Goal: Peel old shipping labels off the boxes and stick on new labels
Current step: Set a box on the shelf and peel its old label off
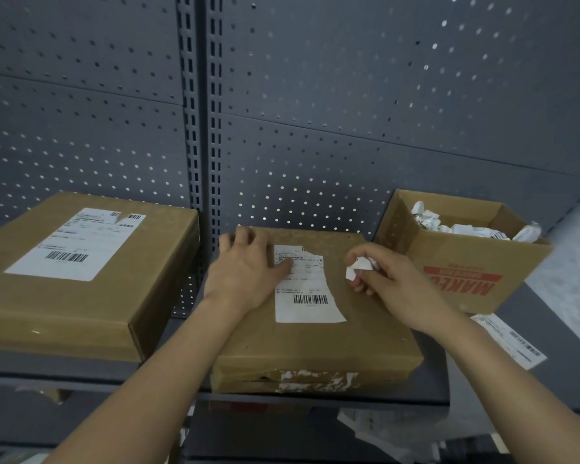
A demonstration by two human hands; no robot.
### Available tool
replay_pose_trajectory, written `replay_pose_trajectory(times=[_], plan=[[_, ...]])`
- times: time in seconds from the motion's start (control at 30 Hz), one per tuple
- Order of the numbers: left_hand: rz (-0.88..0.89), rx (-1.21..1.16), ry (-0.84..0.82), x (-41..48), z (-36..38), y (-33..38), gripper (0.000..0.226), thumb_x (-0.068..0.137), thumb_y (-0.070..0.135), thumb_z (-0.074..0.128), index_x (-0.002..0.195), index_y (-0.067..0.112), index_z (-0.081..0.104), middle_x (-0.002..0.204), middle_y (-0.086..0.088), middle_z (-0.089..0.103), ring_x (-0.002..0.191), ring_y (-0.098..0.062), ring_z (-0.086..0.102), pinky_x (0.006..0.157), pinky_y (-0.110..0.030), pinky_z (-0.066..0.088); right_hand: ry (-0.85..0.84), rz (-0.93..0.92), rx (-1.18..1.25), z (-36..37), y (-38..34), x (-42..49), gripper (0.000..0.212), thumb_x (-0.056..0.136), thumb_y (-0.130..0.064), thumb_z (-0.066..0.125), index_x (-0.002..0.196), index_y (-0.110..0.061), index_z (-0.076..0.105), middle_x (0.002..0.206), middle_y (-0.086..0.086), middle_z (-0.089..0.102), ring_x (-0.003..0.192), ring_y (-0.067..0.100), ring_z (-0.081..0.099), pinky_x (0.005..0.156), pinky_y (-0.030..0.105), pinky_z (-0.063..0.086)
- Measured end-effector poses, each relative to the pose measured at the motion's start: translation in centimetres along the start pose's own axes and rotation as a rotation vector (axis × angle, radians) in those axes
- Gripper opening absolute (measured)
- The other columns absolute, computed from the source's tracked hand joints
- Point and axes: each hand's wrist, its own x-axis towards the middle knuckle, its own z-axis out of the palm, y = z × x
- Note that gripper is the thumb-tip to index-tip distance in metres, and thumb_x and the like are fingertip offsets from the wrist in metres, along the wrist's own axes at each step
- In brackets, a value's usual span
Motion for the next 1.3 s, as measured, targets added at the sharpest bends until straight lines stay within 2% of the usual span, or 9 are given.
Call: replay_pose_trajectory(times=[0.1, 0.23, 0.4, 0.57, 0.7, 0.93, 1.03, 1.2, 1.3], plan=[[0.0, 0.001, 0.001, 0.0, 0.0, 0.0, 0.06, 0.088, 0.063, 0.054, 0.134, 0.025, 0.046, 0.137, -0.001, 0.041, 0.133, -0.028, 0.026, 0.09, -0.045, 0.046, -0.017, 0.03, -0.013, -0.1, -0.1, 0.2, 0.058, 0.101, -0.007, 0.044, 0.135, -0.054, 0.046, 0.086, -0.008, 0.069, 0.081, -0.003, 0.063, 0.074, 0.011, 0.047], [0.002, -0.007, 0.007, 0.0, 0.0, -0.1, 0.059, 0.088, 0.063, 0.054, 0.134, 0.026, 0.047, 0.136, 0.0, 0.042, 0.133, -0.027, 0.026, 0.09, -0.044, 0.046, -0.003, 0.091, -0.067, 0.0, 0.1, 0.7, 0.042, 0.1, -0.009, 0.044, 0.099, -0.047, 0.062, 0.086, -0.008, 0.063, 0.077, 0.002, 0.059, 0.07, 0.024, 0.046], [-0.003, -0.012, 0.004, 0.0, 0.0, 0.0, 0.059, 0.087, 0.063, 0.054, 0.133, 0.026, 0.047, 0.136, 0.0, 0.041, 0.133, -0.027, 0.026, 0.09, -0.044, 0.046, -0.022, 0.051, -0.052, -0.3, 0.2, 0.4, 0.012, 0.085, -0.016, 0.07, 0.086, -0.024, 0.06, 0.078, -0.01, 0.058, 0.066, 0.005, 0.052, 0.055, 0.015, 0.038], [-0.004, -0.011, 0.009, 0.1, 0.0, -0.1, 0.059, 0.087, 0.063, 0.054, 0.134, 0.027, 0.046, 0.136, 0.001, 0.041, 0.133, -0.026, 0.026, 0.09, -0.043, 0.045, -0.035, -0.031, -0.038, -0.3, 0.1, 0.4, 0.045, 0.075, -0.035, 0.082, 0.067, -0.016, 0.041, 0.065, -0.009, 0.04, 0.056, 0.002, 0.032, 0.053, 0.017, 0.031], [-0.005, -0.019, 0.003, 0.0, 0.0, -0.1, 0.059, 0.087, 0.063, 0.055, 0.133, 0.027, 0.047, 0.137, 0.001, 0.041, 0.133, -0.026, 0.025, 0.09, -0.043, 0.045, -0.232, -0.05, -0.063, -0.8, 0.2, -0.3, 0.017, 0.082, -0.032, 0.076, 0.085, -0.034, 0.06, 0.078, -0.017, 0.059, 0.072, -0.002, 0.052, 0.068, 0.012, 0.041], [-0.011, -0.02, -0.001, 0.2, 0.1, 0.0, 0.06, 0.087, 0.063, 0.055, 0.133, 0.026, 0.047, 0.138, 0.001, 0.041, 0.134, -0.027, 0.024, 0.093, -0.047, 0.045, -0.36, -0.145, -0.149, -1.0, 0.6, -1.1, 0.029, 0.086, -0.036, 0.069, 0.112, -0.048, 0.068, 0.117, -0.027, 0.053, 0.114, 0.001, 0.053, 0.099, 0.02, 0.042], [-0.011, -0.02, 0.005, 0.2, 0.0, 0.0, 0.06, 0.087, 0.063, 0.055, 0.133, 0.026, 0.047, 0.136, 0.001, 0.041, 0.133, -0.027, 0.025, 0.092, -0.046, 0.045, -0.345, -0.211, -0.165, -0.1, 0.4, -1.0, 0.032, 0.087, -0.048, 0.057, 0.112, -0.037, 0.073, 0.117, -0.026, 0.054, 0.111, 0.003, 0.059, 0.098, 0.029, 0.048], [-0.006, -0.02, 0.014, 0.1, 0.1, -0.1, 0.06, 0.086, 0.063, 0.055, 0.132, 0.026, 0.047, 0.136, 0.001, 0.042, 0.132, -0.026, 0.026, 0.093, -0.045, 0.045, -0.291, -0.334, -0.324, 0.8, -0.1, -0.5, 0.03, 0.097, -0.04, 0.044, 0.104, -0.027, 0.07, 0.109, -0.027, 0.052, 0.101, -0.003, 0.058, 0.086, 0.023, 0.05], [-0.009, -0.023, 0.014, 0.1, 0.1, 0.0, 0.06, 0.087, 0.063, 0.055, 0.133, 0.027, 0.047, 0.136, 0.001, 0.041, 0.133, -0.026, 0.025, 0.093, -0.045, 0.045, -0.226, -0.443, -0.458, 1.6, -0.4, 0.1, 0.026, 0.097, -0.035, 0.046, 0.103, -0.024, 0.069, 0.107, -0.013, 0.062, 0.096, 0.003, 0.055, 0.078, 0.02, 0.048]])
